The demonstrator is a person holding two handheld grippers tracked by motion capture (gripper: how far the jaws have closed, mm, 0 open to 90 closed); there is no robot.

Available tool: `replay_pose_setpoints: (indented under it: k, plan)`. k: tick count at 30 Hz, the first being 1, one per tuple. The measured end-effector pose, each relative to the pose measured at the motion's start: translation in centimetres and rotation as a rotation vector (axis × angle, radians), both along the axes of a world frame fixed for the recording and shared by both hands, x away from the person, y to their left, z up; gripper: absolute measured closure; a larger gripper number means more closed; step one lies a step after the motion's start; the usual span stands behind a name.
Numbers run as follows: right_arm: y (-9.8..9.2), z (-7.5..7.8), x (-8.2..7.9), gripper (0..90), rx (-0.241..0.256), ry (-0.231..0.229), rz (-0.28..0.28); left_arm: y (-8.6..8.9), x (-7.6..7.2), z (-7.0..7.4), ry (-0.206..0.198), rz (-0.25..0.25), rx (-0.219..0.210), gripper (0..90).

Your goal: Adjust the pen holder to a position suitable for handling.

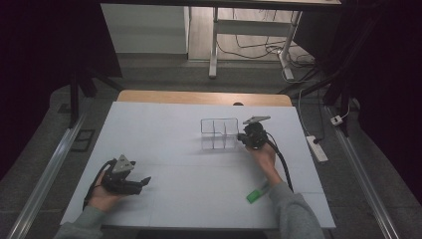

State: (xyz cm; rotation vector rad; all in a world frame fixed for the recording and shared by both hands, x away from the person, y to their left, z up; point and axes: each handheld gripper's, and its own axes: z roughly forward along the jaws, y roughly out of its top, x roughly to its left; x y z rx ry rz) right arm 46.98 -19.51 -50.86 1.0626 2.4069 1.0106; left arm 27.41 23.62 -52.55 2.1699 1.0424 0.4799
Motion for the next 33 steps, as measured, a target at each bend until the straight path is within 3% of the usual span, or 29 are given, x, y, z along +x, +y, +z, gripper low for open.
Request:
replay_pose_setpoints:
  k: [23, 33]
  plan:
    - [3.4, 0.1, -1.7, 89.3, -0.005, 0.017, 0.118, 0.1, 0.0, 0.0, -0.001, -0.003, 0.007, 18.1]
    - [3.2, 0.5, -1.8, 89.3, 0.008, 0.000, 0.152, 0.1, 0.0, -0.1, -0.002, -0.002, 0.005, 18.2]
